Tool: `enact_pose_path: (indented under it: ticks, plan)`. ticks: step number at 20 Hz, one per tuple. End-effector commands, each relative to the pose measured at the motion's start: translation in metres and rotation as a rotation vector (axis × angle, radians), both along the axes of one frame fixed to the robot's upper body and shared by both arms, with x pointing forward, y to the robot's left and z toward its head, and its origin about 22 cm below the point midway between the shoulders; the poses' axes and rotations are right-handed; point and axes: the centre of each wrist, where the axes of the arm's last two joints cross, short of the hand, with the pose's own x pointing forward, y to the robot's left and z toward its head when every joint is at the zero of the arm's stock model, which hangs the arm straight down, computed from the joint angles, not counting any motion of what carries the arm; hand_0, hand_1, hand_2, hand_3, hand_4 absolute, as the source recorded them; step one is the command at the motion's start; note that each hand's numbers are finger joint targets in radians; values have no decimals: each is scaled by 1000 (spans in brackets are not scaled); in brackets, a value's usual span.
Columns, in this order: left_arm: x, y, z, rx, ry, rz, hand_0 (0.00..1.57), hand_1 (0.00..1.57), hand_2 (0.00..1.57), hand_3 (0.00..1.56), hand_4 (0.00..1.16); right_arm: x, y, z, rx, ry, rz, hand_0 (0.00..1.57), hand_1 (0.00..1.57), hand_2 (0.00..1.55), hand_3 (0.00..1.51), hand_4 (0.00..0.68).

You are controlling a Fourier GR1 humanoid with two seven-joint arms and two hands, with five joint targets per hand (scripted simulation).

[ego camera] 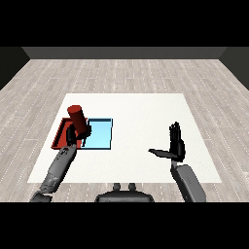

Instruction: Pick the red can and put it in the red box

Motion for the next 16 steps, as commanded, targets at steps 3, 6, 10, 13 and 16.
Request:
enact_pose_path:
  ticks: [3,6,10,13,16]
  plan:
    - [17,61,-3,72,135,119,1571,1571,1552,1473,1099,-5,-21,-20,-39,63,-77,0,0,0,0,0]
    - [27,75,-12,119,202,153,1571,1571,1550,1466,1092,9,-14,-14,-41,83,-83,0,0,0,0,0]
    - [42,65,-29,130,283,206,1571,1571,1564,1493,1058,29,-24,-15,-88,93,-94,0,0,0,0,0]
    - [45,68,-33,159,342,229,1571,1571,1533,1461,1034,34,-14,-23,-17,102,-58,0,0,0,0,0]
    - [41,73,-39,167,518,299,738,738,732,737,812,32,-23,-33,-15,127,-96,0,0,0,0,0]
